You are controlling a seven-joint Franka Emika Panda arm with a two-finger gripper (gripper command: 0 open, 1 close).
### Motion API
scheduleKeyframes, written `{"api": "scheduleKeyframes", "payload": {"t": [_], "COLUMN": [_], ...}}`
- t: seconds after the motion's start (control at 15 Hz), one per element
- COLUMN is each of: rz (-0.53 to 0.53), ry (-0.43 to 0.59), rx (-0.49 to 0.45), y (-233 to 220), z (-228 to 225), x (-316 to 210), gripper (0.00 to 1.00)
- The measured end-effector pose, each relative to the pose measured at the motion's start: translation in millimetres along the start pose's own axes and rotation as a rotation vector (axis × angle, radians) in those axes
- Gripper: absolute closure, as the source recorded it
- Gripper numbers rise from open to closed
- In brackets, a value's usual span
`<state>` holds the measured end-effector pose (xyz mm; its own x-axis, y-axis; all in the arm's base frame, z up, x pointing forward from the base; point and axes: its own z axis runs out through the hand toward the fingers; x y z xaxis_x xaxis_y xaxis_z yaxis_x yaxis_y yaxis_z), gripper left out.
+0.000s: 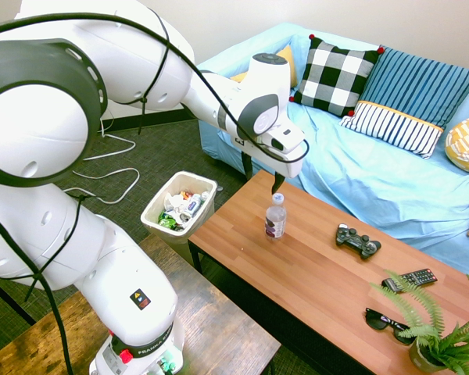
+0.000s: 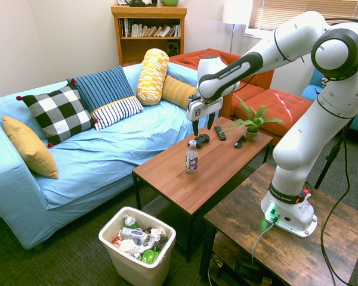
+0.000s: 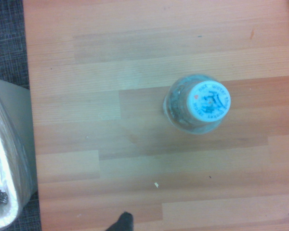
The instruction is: Throw the bottle in the trash bin
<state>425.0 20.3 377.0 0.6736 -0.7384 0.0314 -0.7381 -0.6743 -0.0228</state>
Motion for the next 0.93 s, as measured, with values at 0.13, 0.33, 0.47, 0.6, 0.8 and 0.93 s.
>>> {"api": "scheduleKeyframes", "payload": {"t": [0.13,0.33,0.47,0.6,0.8,0.93], "rz": [0.004,0.044,0.084,0.113,0.137,0.152], "ry": [0.008,0.016,0.019,0.008,-0.013,-0.024], "rx": [0.011,0.02,-0.001,-0.038,-0.083,-0.11], "y": [-2.5,-16.6,-27.9,-37.7,-50.6,-56.1], "z": [0.8,11.8,26.7,47.9,82.4,106.0], "x": [2.4,15.3,30.1,40.8,49.6,52.5], "gripper": [0.0,0.0,0.0,0.0,0.0,0.0]}}
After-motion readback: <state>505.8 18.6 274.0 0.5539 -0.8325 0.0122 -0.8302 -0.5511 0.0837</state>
